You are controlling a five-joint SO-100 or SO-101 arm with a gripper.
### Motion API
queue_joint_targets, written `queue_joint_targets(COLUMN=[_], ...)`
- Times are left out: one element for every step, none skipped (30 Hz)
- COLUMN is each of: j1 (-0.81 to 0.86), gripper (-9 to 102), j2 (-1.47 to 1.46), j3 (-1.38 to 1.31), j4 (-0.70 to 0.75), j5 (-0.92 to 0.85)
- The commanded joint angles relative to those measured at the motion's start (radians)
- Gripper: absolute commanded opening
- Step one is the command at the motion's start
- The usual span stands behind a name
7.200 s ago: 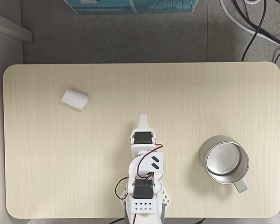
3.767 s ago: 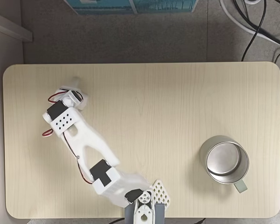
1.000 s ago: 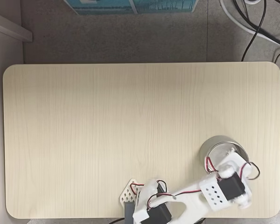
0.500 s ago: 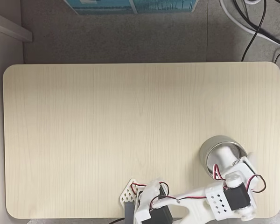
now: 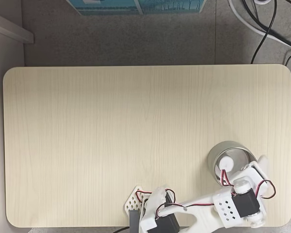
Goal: Grasp a dressing and put it in the cup.
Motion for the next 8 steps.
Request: queue_joint_targets(j1=[-0.009, -0.009, -0.009, -0.009, -0.009, -0.009, -0.009, -0.008], gripper=[30, 30, 30, 30, 30, 30, 30, 30], j2=[-0.032, -0.031, -0.031, -0.034, -0.034, -0.034, -0.034, -0.034], j3=[0.023, 0.023, 0.025, 0.025, 0.025, 0.026, 0.028, 0.031], j4=[0.034, 0.034, 0.034, 0.034, 0.034, 0.034, 0.032, 0.032], j5=[0.002, 0.002, 0.002, 0.002, 0.002, 0.002, 0.002, 0.000])
